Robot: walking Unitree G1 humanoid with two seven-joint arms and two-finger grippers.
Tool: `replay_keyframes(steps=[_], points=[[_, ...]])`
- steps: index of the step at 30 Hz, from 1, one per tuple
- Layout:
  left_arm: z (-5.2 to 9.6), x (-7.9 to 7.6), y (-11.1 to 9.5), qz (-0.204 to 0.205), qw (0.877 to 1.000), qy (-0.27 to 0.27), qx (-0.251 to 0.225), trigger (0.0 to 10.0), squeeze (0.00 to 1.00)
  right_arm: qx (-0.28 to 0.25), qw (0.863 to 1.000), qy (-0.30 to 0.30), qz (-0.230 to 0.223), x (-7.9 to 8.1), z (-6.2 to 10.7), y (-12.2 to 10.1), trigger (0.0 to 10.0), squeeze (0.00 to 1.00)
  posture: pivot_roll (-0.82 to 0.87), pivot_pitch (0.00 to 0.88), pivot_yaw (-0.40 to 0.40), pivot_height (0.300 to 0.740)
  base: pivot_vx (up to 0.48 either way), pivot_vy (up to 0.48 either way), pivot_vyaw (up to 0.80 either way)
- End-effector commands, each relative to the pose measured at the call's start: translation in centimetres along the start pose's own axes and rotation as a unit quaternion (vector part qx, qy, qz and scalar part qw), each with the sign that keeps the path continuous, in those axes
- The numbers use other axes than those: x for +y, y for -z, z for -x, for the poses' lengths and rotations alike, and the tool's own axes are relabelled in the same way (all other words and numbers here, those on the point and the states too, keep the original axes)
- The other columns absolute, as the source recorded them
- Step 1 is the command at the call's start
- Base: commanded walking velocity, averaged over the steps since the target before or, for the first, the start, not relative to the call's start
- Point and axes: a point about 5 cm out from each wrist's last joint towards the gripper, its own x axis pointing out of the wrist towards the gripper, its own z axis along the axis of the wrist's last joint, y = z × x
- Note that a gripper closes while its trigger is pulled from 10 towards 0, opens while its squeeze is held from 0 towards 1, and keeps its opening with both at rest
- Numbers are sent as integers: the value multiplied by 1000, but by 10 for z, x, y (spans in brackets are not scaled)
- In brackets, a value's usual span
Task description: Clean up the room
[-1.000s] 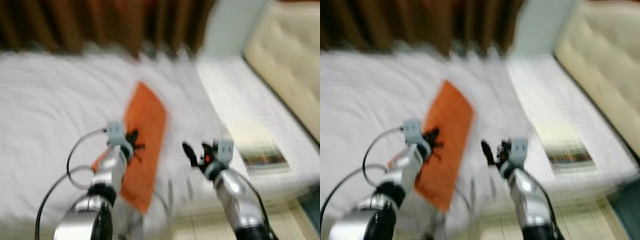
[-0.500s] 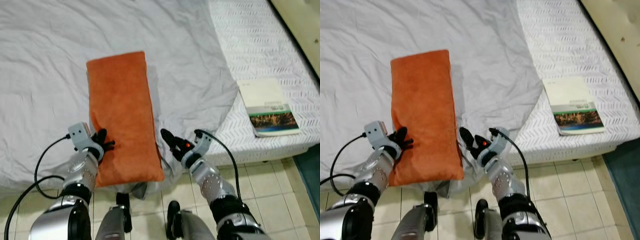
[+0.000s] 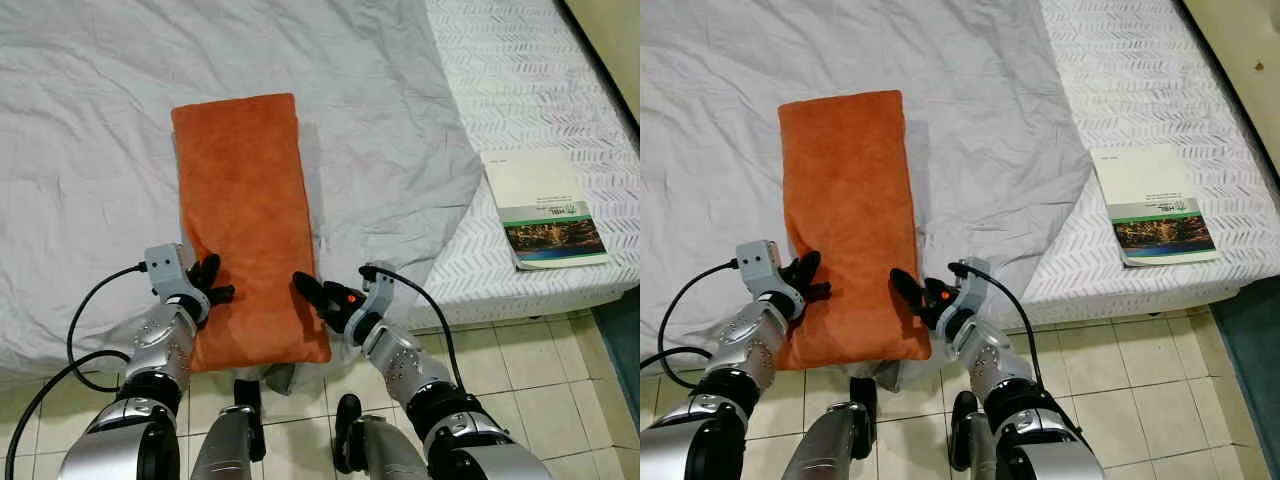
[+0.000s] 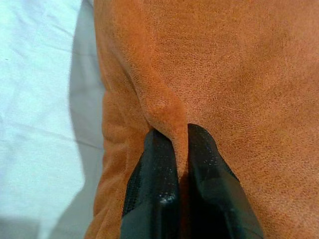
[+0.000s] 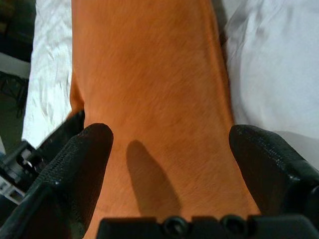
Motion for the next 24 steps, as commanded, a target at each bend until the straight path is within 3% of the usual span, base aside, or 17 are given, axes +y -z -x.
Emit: replay_keyframes(steps=[1,8,15,20,21,24], points=[[13,-7,45,3,996,19,87,10000,0,27,997,-56,-45,47,-21,35,10000,0,-53,694,-138,740,0,0,0],[14,-25,51,15,995,57,79,10000,0,62,996,-63,-31,73,-27,67,10000,0,17,701,-123,740,0,0,0],[16,-26,47,45,994,69,67,10000,0,77,995,-56,-29,74,-24,79,10000,0,41,711,-118,740,0,0,0],[18,-38,44,97,988,104,60,10000,0,72,996,-29,-47,67,-20,82,10000,0,44,709,-120,740,0,0,0],[20,-44,44,118,984,120,62,10000,0,71,996,-23,-54,65,-19,83,0,0,46,707,-119,740,0,0,0],[23,-54,44,144,977,141,64,10000,0,71,995,-14,-62,62,-18,84,0,0,49,706,-120,740,0,0,0]])
